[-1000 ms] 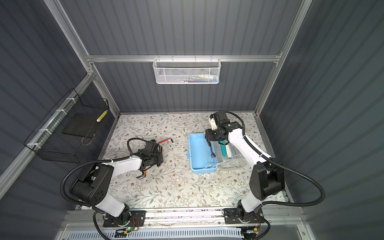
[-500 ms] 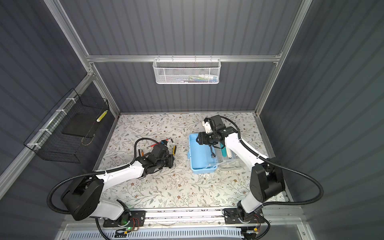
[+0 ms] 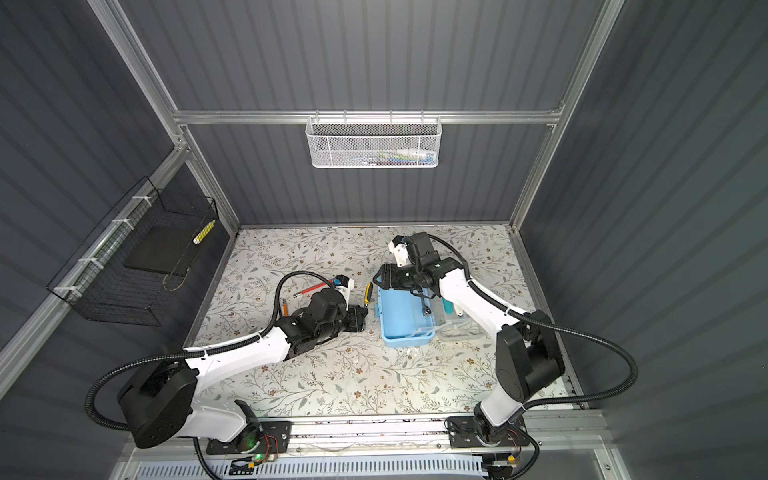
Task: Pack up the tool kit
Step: 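Carry the yellow ratchet toward the right gripper while right moves to meet it, then grasp the yellow ratchet with the right gripper while the left gripper releases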
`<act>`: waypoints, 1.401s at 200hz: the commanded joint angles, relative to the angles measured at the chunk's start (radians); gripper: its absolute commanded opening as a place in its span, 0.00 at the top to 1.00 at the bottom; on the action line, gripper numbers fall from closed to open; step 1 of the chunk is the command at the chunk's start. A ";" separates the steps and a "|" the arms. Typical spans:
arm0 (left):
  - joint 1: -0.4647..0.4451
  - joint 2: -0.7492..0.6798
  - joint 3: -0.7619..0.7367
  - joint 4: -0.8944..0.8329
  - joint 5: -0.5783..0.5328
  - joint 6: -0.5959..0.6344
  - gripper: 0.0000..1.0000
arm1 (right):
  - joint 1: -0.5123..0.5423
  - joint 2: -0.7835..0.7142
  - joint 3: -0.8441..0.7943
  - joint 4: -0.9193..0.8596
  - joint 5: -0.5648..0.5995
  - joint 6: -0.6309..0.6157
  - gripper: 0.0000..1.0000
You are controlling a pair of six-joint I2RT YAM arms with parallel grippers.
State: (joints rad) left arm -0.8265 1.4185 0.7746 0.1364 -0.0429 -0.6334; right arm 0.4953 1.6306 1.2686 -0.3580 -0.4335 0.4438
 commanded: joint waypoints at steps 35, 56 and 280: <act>-0.018 0.016 0.068 0.100 0.001 0.002 1.00 | 0.028 0.042 -0.003 0.064 -0.058 0.058 0.38; -0.019 0.038 0.081 0.112 0.003 0.005 1.00 | 0.040 0.044 -0.011 0.080 -0.066 0.073 0.41; -0.027 -0.115 -0.014 -0.103 -0.292 0.004 0.11 | -0.132 -0.137 -0.035 -0.138 0.006 -0.076 0.96</act>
State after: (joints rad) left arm -0.8505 1.3468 0.7868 0.1383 -0.2150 -0.6476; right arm 0.3977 1.5322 1.2297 -0.4122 -0.4408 0.4355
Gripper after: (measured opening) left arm 0.879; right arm 0.197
